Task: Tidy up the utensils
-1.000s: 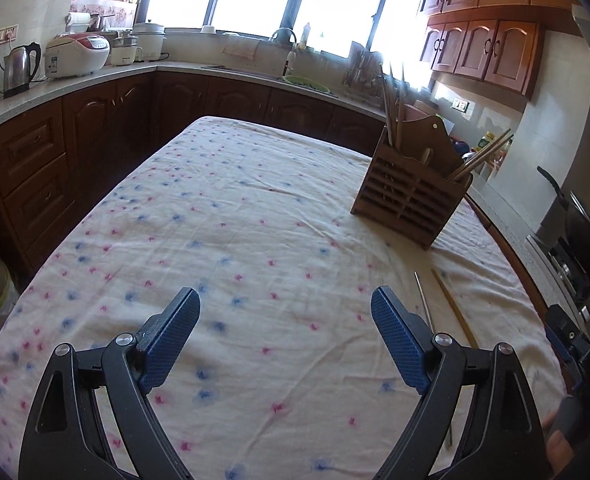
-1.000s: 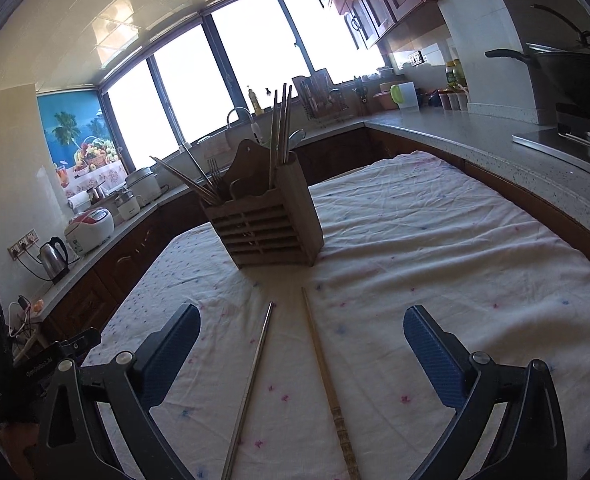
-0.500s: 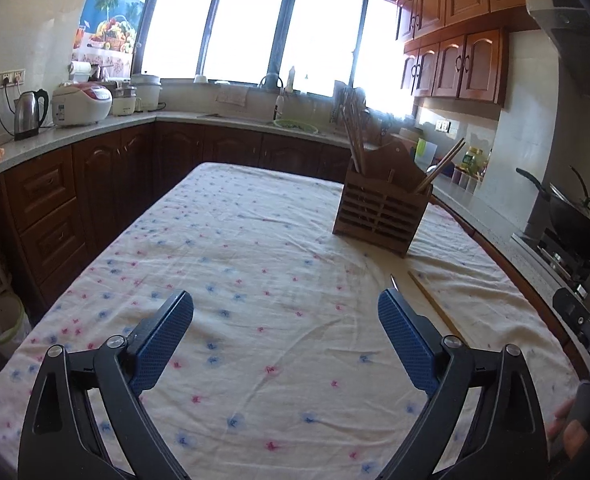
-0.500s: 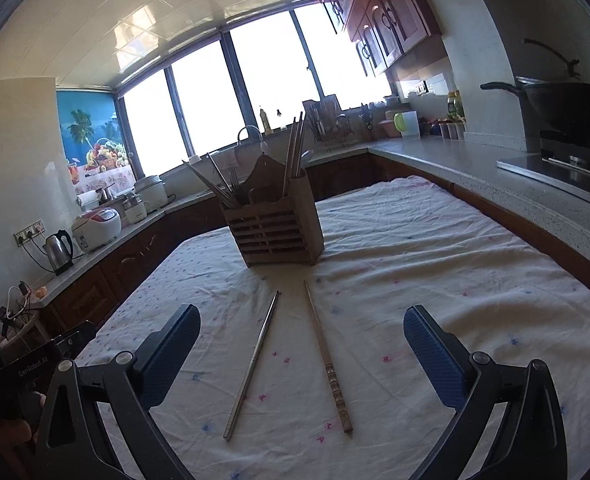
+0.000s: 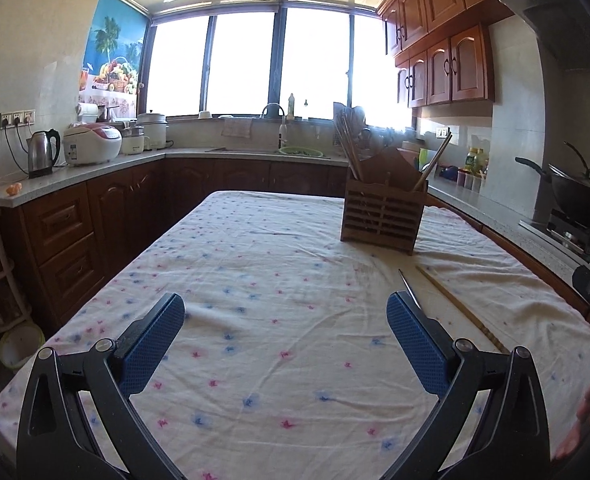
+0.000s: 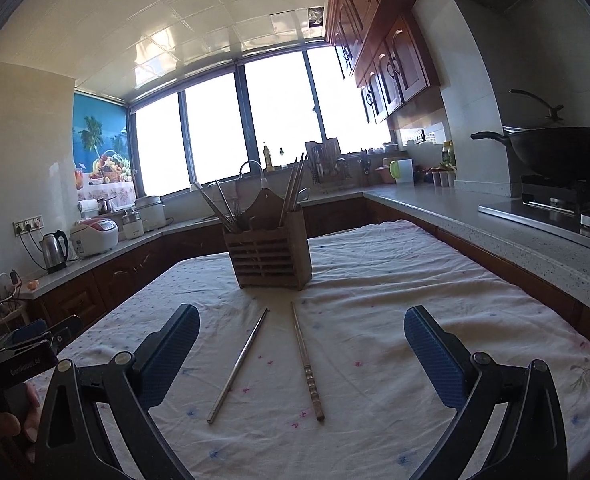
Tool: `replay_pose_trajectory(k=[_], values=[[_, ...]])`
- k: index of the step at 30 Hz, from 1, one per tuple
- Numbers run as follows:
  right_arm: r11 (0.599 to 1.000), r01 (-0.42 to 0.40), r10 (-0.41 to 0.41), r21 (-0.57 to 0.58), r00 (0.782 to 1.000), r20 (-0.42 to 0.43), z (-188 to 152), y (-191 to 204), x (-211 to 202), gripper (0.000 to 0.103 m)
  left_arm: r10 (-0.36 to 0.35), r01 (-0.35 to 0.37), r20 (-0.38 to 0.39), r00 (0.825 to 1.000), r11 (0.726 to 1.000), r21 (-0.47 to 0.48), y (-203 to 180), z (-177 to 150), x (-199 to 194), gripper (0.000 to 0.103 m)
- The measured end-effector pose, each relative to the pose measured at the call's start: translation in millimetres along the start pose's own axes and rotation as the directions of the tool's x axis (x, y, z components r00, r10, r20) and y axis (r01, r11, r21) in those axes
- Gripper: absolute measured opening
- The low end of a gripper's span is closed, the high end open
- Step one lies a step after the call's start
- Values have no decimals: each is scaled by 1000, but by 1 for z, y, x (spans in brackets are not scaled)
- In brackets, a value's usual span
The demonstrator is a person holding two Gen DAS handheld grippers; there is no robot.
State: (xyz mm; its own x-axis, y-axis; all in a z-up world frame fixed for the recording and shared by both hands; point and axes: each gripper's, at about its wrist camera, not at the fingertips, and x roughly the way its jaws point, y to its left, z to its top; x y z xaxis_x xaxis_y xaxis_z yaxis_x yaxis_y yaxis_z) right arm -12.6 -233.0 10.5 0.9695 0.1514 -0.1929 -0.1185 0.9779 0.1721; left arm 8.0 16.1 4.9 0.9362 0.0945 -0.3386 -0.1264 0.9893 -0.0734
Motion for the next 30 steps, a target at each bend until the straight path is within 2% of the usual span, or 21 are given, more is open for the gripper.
replay_pose_trajectory(k=[12, 30], values=[[998, 2, 0, -68, 1000, 31, -3, 10, -7, 103, 13, -13, 26, 1000, 1000, 24, -3, -4, -5, 103], [998, 1, -1, -68, 1000, -1, -6, 10, -4, 103, 19, -18, -30, 999, 999, 43, -5, -10, 7, 103]])
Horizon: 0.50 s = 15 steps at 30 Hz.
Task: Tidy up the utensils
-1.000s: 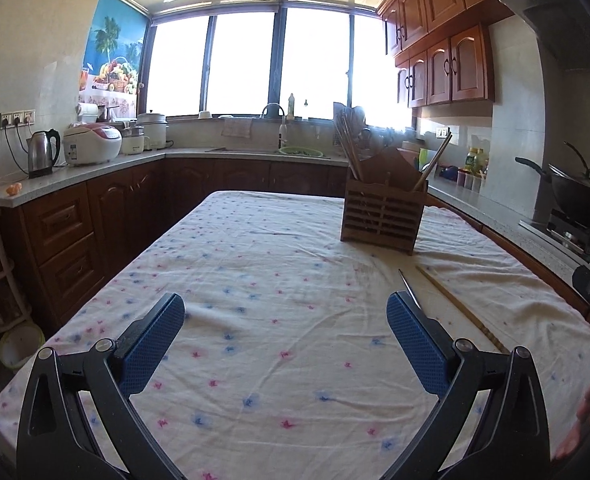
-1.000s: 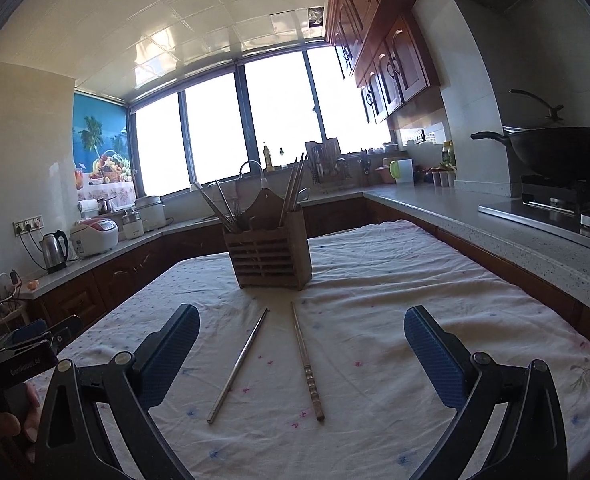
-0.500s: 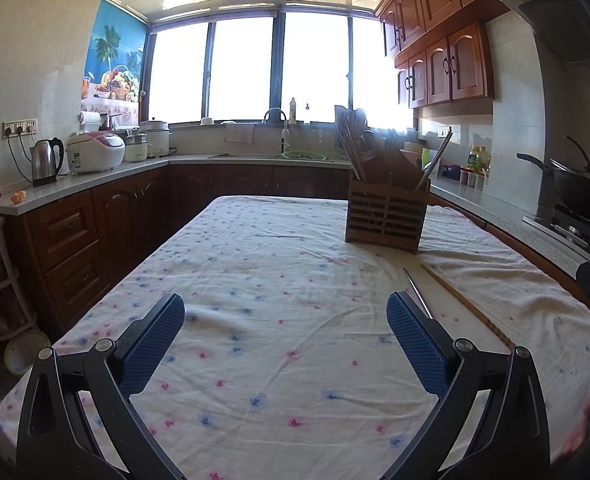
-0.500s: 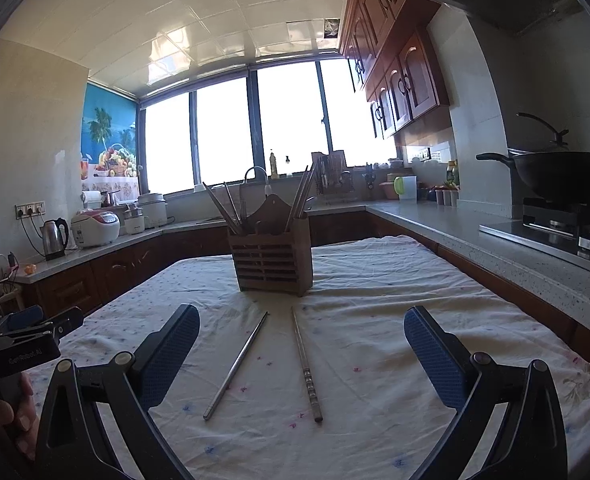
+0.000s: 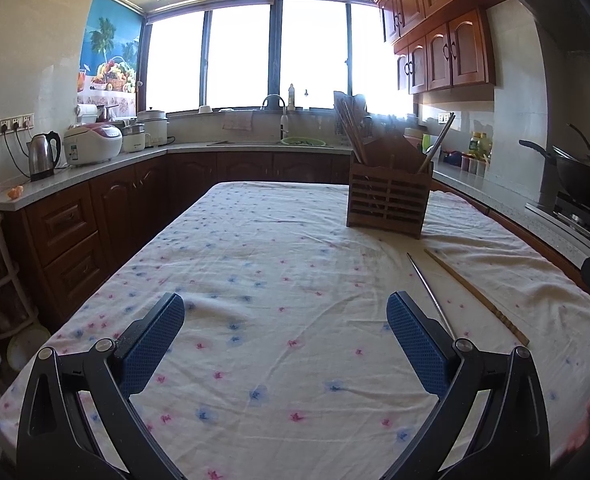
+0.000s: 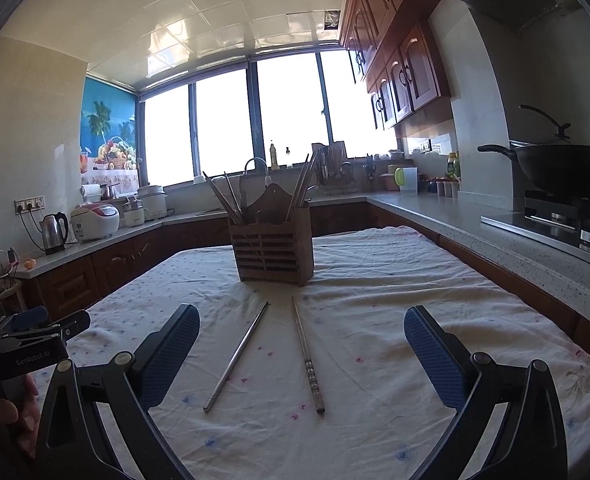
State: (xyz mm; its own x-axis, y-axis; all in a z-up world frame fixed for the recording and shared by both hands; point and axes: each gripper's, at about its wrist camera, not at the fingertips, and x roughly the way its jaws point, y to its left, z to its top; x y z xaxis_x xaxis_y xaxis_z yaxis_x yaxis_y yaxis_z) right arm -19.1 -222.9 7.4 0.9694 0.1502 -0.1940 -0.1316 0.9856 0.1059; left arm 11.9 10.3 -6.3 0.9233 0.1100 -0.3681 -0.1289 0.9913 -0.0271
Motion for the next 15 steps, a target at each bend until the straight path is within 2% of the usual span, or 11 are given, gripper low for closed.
replay_pose_trajectory(k=[15], values=[[1000, -6, 6, -3, 1000, -4, -3, 1, 4, 103, -3, 2, 13, 1000, 1000, 17, -4, -1, -3, 103]])
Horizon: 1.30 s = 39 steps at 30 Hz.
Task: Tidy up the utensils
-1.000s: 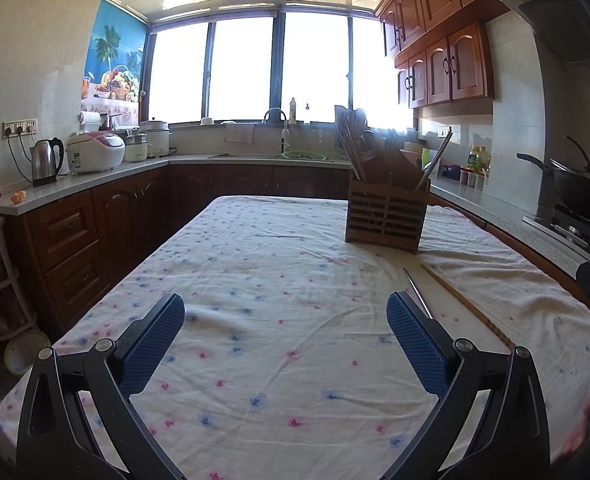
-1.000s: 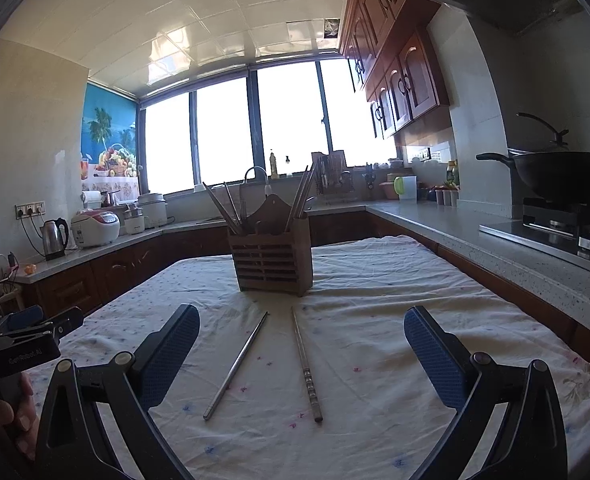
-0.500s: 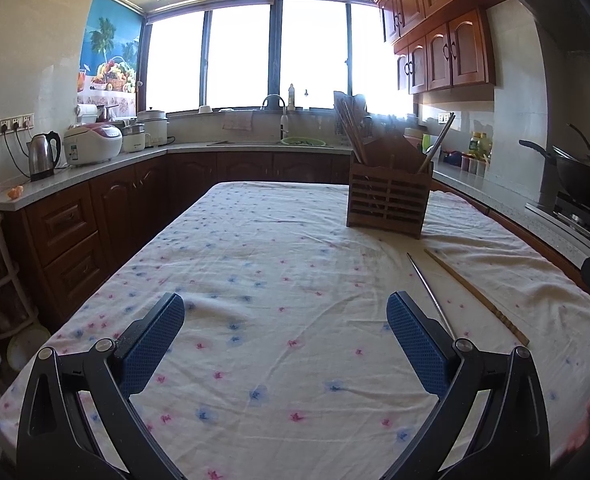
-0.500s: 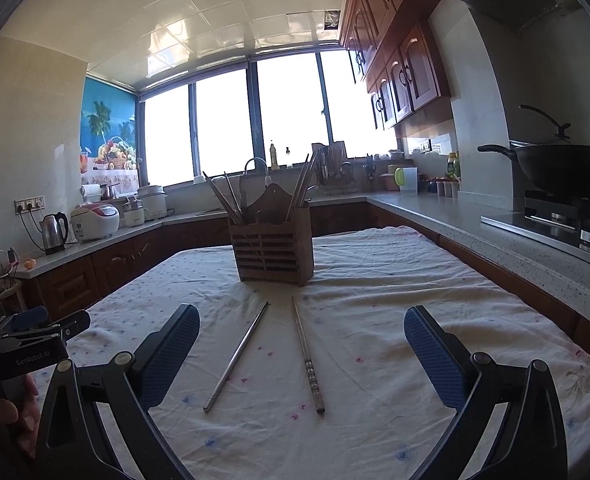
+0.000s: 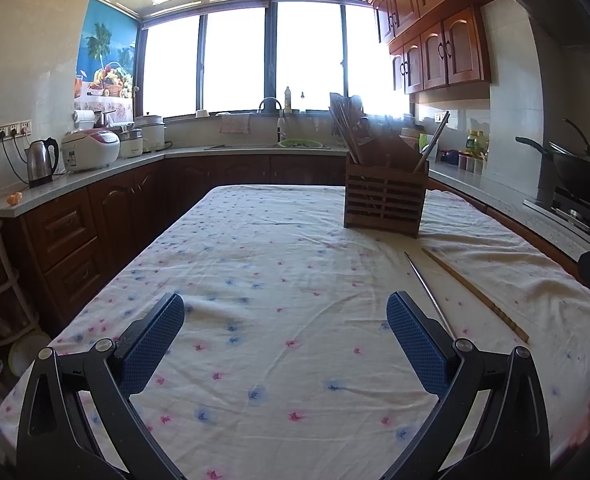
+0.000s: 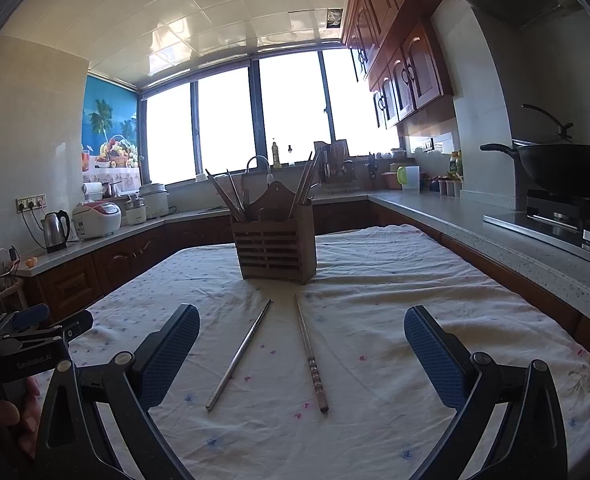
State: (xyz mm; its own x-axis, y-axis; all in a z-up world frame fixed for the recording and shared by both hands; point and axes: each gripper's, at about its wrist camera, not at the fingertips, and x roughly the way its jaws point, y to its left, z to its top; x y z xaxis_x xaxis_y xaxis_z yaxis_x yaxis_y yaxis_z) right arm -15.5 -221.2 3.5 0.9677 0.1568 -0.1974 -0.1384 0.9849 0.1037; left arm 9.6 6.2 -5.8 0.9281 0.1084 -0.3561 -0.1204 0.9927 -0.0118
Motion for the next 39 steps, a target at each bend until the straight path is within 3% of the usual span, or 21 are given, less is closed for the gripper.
replay_pose_trajectory(k=[11, 39], values=[[1000, -11, 12, -15, 1000, 26, -1, 5, -7, 103, -2, 0, 39, 999, 999, 47, -9, 4, -11, 103], [1000, -24, 25, -17, 1000, 17, -1, 14, -10, 103, -28, 26, 28, 999, 996, 81, -19, 8, -13, 103]])
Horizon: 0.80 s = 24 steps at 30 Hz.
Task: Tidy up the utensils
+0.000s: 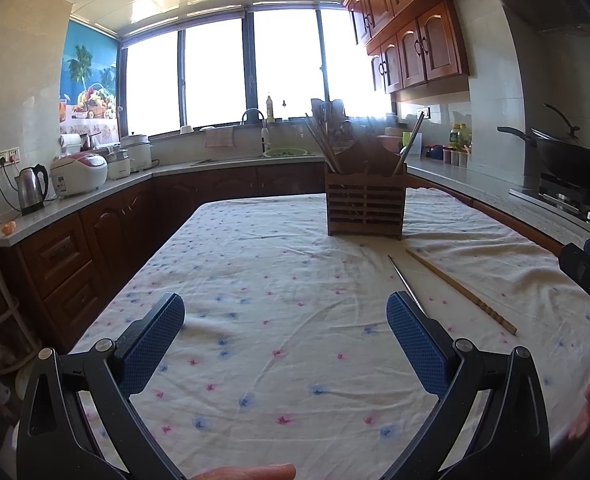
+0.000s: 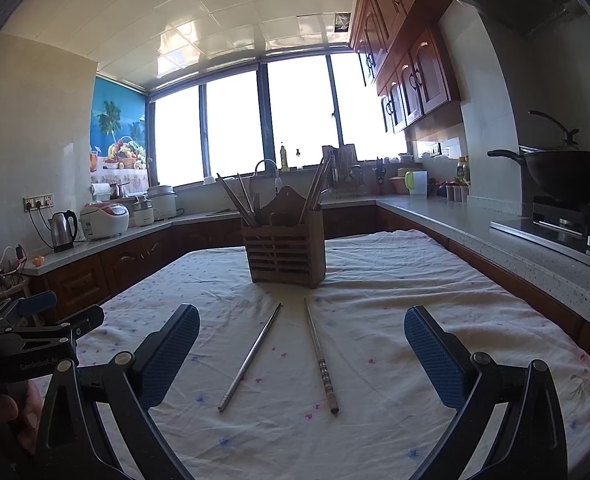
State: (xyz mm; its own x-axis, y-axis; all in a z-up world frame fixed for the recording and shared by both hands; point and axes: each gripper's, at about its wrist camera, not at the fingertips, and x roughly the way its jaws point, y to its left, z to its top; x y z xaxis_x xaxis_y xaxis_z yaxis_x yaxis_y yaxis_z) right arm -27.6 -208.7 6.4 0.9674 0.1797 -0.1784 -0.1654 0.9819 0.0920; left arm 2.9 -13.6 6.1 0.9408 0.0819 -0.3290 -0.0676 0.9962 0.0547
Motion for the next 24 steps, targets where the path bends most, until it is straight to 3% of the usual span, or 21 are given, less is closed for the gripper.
replay_pose_trajectory(k=[24], values=[[1000, -8, 8, 8, 1000, -5, 1, -3, 1, 103, -10, 10, -13, 1000, 1000, 7, 0, 1, 2, 103]])
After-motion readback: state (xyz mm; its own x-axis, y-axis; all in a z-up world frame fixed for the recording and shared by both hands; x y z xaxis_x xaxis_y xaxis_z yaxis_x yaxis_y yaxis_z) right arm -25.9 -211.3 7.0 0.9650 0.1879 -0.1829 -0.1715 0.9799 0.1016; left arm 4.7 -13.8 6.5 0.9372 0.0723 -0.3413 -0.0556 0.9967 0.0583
